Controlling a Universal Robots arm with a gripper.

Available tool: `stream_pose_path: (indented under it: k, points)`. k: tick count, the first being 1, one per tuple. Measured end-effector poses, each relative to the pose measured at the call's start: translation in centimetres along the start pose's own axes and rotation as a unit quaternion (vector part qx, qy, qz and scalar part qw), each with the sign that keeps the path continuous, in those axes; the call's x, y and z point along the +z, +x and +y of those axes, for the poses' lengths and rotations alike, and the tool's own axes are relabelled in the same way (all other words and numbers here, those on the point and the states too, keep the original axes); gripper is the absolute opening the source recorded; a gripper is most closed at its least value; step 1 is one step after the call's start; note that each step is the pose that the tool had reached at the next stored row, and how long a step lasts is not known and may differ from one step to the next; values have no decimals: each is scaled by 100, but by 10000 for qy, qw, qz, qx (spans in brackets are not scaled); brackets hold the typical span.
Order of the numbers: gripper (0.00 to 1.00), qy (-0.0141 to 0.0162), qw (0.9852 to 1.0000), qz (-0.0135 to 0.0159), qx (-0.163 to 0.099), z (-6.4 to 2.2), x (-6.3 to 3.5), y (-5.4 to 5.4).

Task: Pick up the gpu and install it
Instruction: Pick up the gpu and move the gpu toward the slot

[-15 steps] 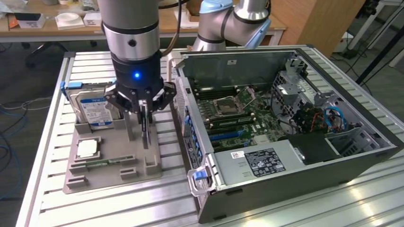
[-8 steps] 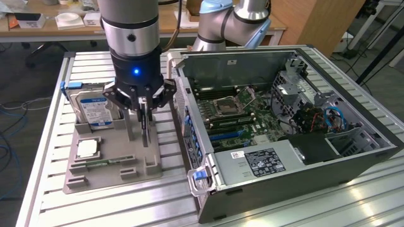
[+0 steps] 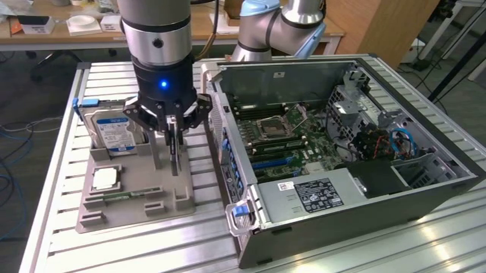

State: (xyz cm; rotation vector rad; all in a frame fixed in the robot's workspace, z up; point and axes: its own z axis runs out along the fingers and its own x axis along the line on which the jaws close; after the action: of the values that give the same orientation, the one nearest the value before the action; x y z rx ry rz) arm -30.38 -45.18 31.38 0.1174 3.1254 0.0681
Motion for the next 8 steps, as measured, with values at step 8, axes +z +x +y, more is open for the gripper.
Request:
stream_pose_path:
  k: [8]
  points:
    - [26, 1, 10000, 1, 0, 1, -17, 0]
